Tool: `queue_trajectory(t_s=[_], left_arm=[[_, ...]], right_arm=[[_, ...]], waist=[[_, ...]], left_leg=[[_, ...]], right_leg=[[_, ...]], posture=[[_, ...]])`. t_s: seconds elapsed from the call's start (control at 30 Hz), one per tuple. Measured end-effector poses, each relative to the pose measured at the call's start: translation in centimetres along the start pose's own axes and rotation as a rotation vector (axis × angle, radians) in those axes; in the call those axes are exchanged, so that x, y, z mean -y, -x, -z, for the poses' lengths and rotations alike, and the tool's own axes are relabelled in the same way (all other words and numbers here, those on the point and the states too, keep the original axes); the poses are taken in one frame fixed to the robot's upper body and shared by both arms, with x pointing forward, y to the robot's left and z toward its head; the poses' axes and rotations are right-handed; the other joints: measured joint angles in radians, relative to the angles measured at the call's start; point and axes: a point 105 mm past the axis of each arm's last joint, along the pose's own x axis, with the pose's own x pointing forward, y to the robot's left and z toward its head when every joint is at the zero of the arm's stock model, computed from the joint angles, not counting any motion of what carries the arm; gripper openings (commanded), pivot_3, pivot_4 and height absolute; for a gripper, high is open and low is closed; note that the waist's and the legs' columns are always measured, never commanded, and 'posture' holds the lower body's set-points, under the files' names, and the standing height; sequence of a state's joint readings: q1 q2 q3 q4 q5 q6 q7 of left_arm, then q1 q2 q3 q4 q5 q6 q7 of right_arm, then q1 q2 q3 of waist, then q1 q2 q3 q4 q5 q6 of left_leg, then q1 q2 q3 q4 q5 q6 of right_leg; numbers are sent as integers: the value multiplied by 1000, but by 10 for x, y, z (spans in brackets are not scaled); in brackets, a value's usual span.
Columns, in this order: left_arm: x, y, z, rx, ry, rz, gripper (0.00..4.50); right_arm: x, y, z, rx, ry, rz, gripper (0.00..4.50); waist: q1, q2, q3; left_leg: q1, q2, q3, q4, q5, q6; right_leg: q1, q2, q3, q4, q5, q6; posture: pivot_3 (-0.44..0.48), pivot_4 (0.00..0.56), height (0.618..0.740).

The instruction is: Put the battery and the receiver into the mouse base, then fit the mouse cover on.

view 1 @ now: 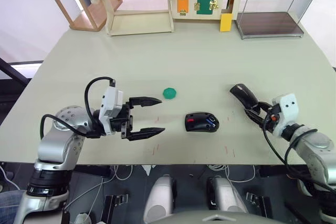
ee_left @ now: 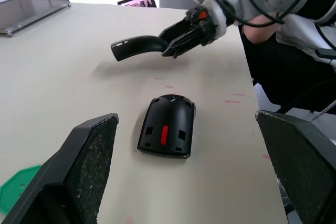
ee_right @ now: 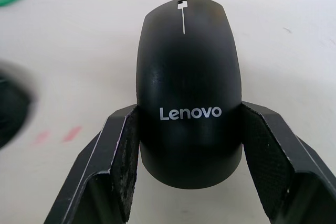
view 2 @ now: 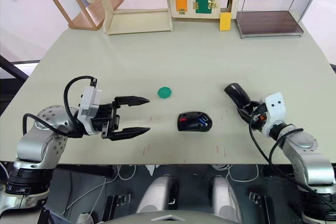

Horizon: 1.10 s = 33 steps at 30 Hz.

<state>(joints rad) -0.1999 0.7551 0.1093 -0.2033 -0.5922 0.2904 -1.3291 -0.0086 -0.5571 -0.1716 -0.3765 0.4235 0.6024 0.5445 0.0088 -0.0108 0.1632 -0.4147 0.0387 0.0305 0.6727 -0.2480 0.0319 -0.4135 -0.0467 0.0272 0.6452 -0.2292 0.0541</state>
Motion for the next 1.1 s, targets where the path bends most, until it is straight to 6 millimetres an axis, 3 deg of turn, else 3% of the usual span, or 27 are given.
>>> queue_trajectory(t_s=[0.3,0.4,0.63,1.1], left_arm=[[-2,4,-1,-19,-3,8,4500],[-3,7,-1,-22,-13,10,4500],[-3,16,-2,-44,-34,15,4500],[1,27,0,-83,-38,57,4500]], right_arm=[[-30,4,-18,-87,129,-325,2304],[-48,1,-37,-74,207,-497,2304],[-77,-9,-45,-143,341,-728,2304],[-99,-39,-50,-276,482,-816,2304]], waist=[[-1,-1,0],[-5,-1,1],[-11,-2,2],[-21,-3,3]], left_leg=[[0,0,0,0,0,0],[0,0,0,-1,0,0],[-1,0,0,-1,0,0],[-1,0,0,-2,0,0]], right_leg=[[0,0,0,-1,0,0],[0,0,0,-1,0,0],[0,0,-1,-2,0,0],[-2,-1,-1,-2,0,0]], posture=[[0,150,740],[0,150,740],[0,150,740],[0,150,740]])
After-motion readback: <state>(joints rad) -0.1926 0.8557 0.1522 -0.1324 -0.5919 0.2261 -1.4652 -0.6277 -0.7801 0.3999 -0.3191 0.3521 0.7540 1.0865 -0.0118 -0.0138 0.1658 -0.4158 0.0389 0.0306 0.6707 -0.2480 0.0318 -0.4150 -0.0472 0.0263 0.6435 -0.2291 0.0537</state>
